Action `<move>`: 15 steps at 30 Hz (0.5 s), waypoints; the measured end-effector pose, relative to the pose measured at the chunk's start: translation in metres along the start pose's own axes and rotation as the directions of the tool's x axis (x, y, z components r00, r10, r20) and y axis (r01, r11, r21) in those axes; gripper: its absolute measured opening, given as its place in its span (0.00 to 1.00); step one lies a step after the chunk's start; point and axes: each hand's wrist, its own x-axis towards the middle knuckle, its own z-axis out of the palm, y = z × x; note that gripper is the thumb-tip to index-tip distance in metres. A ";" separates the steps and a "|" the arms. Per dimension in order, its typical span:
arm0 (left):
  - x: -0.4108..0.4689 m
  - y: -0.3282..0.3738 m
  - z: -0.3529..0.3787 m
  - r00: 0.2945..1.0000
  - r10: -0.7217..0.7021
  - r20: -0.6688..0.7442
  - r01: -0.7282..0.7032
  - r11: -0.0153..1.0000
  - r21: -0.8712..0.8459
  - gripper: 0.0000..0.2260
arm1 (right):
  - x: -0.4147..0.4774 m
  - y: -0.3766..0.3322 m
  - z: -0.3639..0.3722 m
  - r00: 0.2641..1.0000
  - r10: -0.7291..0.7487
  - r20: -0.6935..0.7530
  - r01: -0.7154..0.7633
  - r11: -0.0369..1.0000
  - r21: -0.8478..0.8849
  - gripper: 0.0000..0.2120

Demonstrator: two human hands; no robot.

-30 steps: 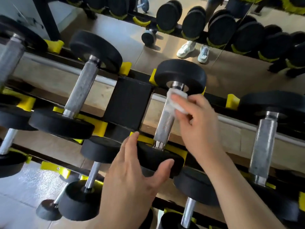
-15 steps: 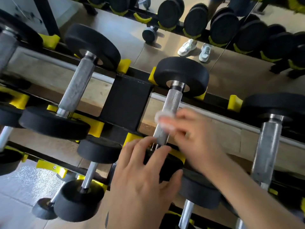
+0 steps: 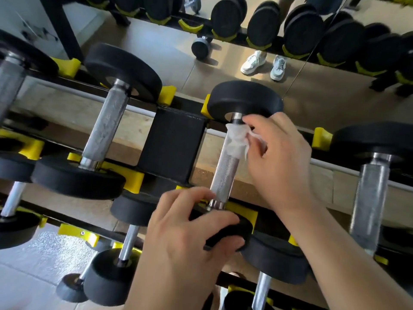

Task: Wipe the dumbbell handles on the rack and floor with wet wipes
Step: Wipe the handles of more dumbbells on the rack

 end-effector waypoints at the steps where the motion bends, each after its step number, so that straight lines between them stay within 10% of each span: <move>1: -0.001 0.003 -0.001 0.998 0.054 0.012 -0.054 0.998 0.012 0.09 | 0.003 -0.001 0.001 1.000 0.010 -0.009 -0.010 1.000 0.005 0.14; 7: 0.000 0.009 -0.001 0.950 0.175 0.260 -0.252 0.920 0.299 0.15 | -0.008 -0.001 -0.002 0.988 0.006 0.155 -0.026 0.992 0.126 0.14; 15: -0.008 -0.011 -0.004 0.956 0.261 0.136 -0.282 0.943 0.176 0.14 | -0.026 -0.015 -0.008 0.950 -0.143 0.276 0.060 0.956 0.288 0.07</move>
